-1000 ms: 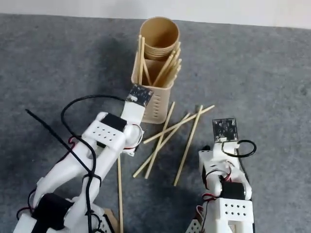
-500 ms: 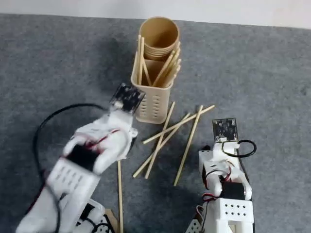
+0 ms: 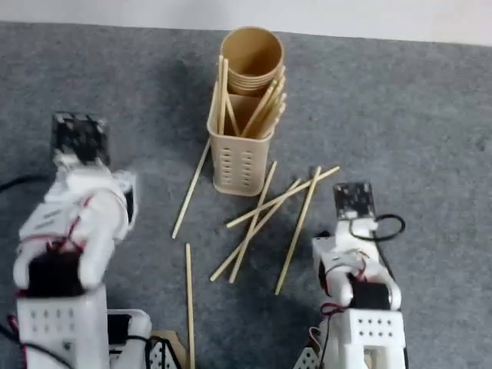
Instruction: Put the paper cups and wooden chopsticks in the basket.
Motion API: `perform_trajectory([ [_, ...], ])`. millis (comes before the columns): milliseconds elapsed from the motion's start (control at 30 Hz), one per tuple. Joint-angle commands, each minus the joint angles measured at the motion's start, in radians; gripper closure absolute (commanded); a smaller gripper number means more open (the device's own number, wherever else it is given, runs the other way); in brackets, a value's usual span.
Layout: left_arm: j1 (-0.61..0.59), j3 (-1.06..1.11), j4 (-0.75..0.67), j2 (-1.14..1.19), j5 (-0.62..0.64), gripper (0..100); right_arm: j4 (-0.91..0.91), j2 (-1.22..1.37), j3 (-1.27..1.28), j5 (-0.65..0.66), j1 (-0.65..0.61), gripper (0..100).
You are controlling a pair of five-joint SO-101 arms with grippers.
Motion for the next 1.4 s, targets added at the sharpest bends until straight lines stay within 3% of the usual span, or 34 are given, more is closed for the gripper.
perform_trajectory([
  [0, -0.113, -0.044, -0.003, 0.171, 0.066, 87, 0.045, 0.188, -0.194, -0.048, -0.07, 78.9],
  [167, -0.223, -0.038, -0.058, 0.317, 0.121, 83, 0.042, 0.575, -0.398, -0.163, -0.182, 78.9],
  [367, -0.286, -0.033, -0.077, 0.378, 0.14, 79, -0.102, 0.929, -0.524, -0.407, -0.288, 78.9],
  [700, -0.271, 0.059, -0.181, 0.383, 0.138, 79, -0.255, 1.127, -0.648, -0.606, -0.375, 78.9],
  [1033, -0.268, 0.065, -0.181, 0.383, 0.138, 79, -0.245, 1.399, -0.743, -0.624, -0.371, 79.7],
  [1200, -0.266, 0.065, -0.181, 0.383, 0.143, 79, -0.085, 1.383, -0.823, -0.615, -0.363, 98.6],
  [1367, -0.266, 0.065, -0.181, 0.383, 0.143, 79, -0.044, 1.345, -0.837, -0.582, -0.239, 98.6],
])
